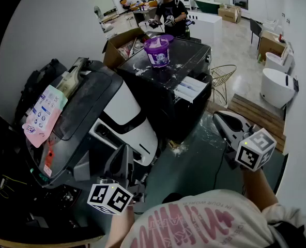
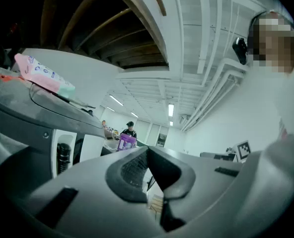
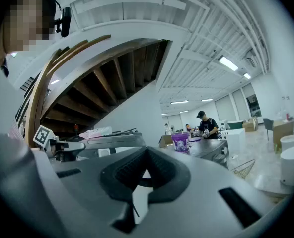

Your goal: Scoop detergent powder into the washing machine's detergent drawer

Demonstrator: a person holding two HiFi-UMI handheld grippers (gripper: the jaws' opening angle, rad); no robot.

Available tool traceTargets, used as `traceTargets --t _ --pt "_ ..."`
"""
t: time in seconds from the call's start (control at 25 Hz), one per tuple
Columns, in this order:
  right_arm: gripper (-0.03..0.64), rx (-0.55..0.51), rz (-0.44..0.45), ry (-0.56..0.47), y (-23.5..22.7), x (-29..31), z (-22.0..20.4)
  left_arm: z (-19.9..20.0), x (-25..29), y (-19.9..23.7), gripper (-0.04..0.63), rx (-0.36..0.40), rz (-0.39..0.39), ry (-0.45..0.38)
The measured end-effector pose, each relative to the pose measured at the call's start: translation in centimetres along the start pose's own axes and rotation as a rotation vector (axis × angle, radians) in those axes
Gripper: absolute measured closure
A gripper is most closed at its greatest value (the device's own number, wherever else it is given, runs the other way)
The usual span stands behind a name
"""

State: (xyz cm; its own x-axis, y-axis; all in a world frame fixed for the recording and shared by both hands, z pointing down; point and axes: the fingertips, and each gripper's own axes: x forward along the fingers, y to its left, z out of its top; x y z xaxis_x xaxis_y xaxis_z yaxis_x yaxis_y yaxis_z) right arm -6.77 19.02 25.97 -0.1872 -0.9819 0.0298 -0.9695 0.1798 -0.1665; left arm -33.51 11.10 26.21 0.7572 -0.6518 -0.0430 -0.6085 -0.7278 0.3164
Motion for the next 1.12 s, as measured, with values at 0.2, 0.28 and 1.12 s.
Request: traceTargets --t 0.2,0.28,1.12 --pt "0.620 0.024 -0.007 0.041 -2.3 2.8 -1.3 -1.1 3.4 1.2 0.594 -0.022 -0.001 0.048" --pt "0.620 0.033 -0.011 0.064 -3.2 4.5 -2.0 -1.3 5.1 2.1 0.595 -0.032 -0.007 0.057" --pt "0.618 0.077 -0.068 -0.086 -14.4 26.0 4.9 5.9 31.7 7.5 0.595 -0.005 -0.330 0.005"
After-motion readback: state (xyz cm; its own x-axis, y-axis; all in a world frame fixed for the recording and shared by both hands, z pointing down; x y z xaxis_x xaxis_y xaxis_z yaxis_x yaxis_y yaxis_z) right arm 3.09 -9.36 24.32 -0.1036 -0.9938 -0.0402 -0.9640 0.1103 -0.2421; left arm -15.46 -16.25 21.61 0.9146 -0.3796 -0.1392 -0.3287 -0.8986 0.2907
